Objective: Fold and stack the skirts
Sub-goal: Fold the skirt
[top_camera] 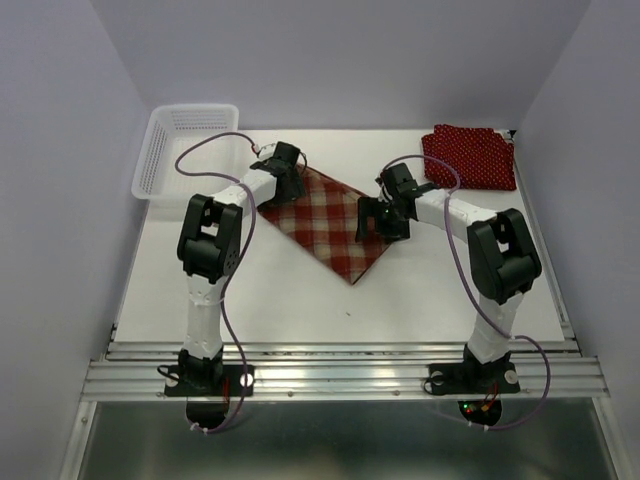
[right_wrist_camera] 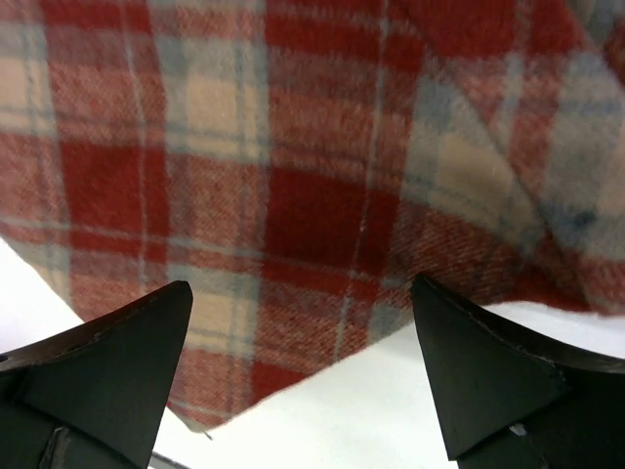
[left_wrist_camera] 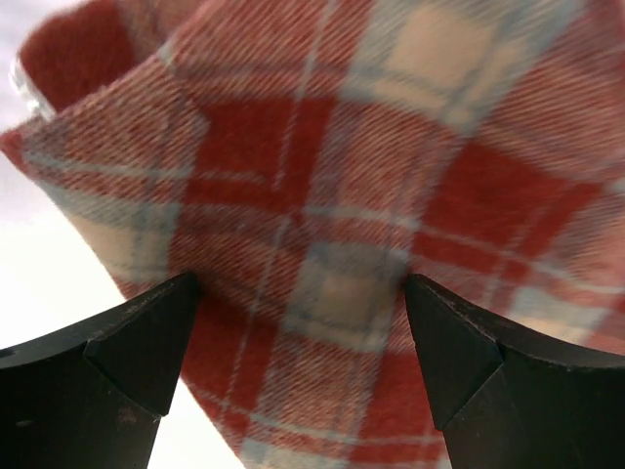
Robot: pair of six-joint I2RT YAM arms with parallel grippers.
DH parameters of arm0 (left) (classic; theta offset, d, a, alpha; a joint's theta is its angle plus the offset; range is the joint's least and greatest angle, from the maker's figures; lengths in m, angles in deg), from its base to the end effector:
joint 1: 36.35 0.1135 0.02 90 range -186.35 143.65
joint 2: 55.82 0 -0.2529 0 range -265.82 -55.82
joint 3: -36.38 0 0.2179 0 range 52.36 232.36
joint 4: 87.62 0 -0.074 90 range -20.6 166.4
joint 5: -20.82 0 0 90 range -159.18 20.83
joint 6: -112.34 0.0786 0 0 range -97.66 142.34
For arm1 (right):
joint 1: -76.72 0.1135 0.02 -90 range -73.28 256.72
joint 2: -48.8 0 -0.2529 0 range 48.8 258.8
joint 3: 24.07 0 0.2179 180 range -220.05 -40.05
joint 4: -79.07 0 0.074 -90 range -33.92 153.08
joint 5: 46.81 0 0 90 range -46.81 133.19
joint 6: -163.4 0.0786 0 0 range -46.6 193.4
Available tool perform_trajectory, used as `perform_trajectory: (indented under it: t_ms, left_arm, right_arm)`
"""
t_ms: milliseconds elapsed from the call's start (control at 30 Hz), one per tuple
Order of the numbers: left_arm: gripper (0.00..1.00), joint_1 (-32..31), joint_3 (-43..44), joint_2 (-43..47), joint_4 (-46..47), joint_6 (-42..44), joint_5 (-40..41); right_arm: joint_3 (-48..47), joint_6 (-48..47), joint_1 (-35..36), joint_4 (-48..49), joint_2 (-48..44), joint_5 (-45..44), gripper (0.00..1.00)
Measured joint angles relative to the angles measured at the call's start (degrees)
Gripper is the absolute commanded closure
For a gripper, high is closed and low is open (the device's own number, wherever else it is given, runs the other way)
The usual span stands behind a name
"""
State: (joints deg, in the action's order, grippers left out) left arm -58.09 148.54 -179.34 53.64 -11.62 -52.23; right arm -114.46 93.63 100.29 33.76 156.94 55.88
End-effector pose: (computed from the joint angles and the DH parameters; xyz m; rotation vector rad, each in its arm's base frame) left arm 0.4441 -0.1524 0.1670 -0.3834 2.3658 -0.0905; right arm 0.3364 0.1656 0.1531 -0.1527 2.7358 0.5273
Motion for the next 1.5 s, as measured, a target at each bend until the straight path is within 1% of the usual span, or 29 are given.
perform_trajectory:
  t_ms: [167, 267, 300, 400, 667, 833, 967, 1100, 1200, 1300, 1400, 1500]
  left_arm:
    - [0.01, 0.2, -5.6, 1.6, 3.5, -0.5, -0.7]
    - [0.01, 0.3, -11.8, 5.7, 6.1, -1.6, -2.8]
    - [0.01, 0.3, -15.0, 7.7, 8.0, -2.3, -3.8]
    - [0.01, 0.0, -22.2, 13.1, 9.2, -4.9, -6.9]
    - [0.01, -4.6, -33.3, 22.0, 11.8, -11.4, -12.8]
    - [0.01, -9.0, -38.5, 28.2, 8.8, -14.8, -15.1]
    - [0.01, -12.0, -39.4, 33.6, 6.0, -15.3, -15.1]
    - [0.01, -11.9, -37.4, 39.2, 2.3, -13.7, -10.1]
    - [0.01, -9.9, -35.1, 42.6, 2.3, -10.1, -7.0]
    - [0.01, -7.1, -33.9, 43.8, 3.3, -6.8, -5.3]
    - [0.01, -3.6, -33.8, 42.8, 5.1, -2.7, -6.0]
    - [0.01, 0.6, -33.8, 39.7, 7.9, 1.7, -9.7]
  right_arm:
    - [-2.9, 1.2, -1.0, 1.2, 2.8, -0.7, 0.0]
    - [-4.2, 2.1, -2.5, 1.7, 4.3, -0.9, 0.0]
    - [-4.5, 2.1, -3.2, 1.7, 4.5, -0.9, 0.0]
    - [-5.4, 1.4, -5.7, 1.9, 5.2, -0.9, 0.0]
    - [-7.0, -8.0, -9.8, 1.8, 6.0, -2.0, 0.0]
    - [-8.0, -13.9, -11.6, 1.7, 6.9, -4.2, 0.0]
    - [-9.0, -17.4, -12.3, 1.3, 7.4, -5.6, 0.0]
    - [-9.0, -20.0, -12.4, 0.5, 6.5, -5.4, 0.0]
    - [-7.5, -20.5, -12.5, 0.2, 2.9, -5.3, 0.0]
    - [-5.2, -19.6, -12.6, 0.1, -3.6, -5.3, 0.0]
    - [-3.1, -18.0, -12.6, 0.3, -10.1, -5.5, 0.0]
    - [-1.1, -16.5, -12.6, 0.3, -14.1, -5.5, 0.0]
